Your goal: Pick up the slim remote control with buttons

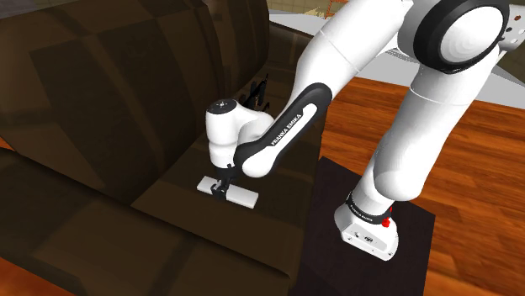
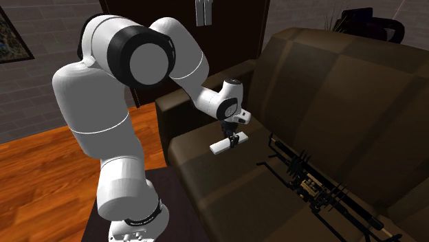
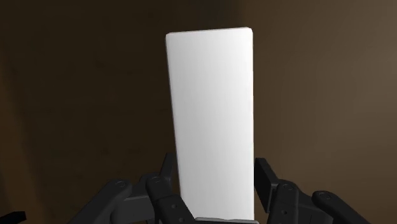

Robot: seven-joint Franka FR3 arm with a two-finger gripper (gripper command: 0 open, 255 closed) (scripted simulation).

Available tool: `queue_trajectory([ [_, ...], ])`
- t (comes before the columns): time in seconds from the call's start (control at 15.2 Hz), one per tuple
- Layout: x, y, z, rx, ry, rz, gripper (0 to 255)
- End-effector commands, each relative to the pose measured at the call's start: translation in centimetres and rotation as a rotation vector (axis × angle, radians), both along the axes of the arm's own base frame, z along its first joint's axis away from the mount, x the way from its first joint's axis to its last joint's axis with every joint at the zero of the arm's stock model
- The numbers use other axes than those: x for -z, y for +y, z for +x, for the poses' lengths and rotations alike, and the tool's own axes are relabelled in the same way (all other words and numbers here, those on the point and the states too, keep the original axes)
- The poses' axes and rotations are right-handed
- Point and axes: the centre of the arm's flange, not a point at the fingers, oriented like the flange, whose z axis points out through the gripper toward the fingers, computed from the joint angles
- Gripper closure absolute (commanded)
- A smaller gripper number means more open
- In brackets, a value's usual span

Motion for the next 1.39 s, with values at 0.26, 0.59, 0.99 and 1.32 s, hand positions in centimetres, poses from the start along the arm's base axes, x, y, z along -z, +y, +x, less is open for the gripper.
queue_trajectory([
  [0.26, 0.0, 0.0, 0.0, 0.0, 0.0, 0.0, 255],
  [0.59, -2.0, 0.0, 0.0, 0.0, 0.0, 0.0, 255],
  [0.99, -5.2, 0.0, 0.0, 0.0, 0.0, 0.0, 255],
  [1.32, -7.8, 0.0, 0.0, 0.0, 0.0, 0.0, 255],
])
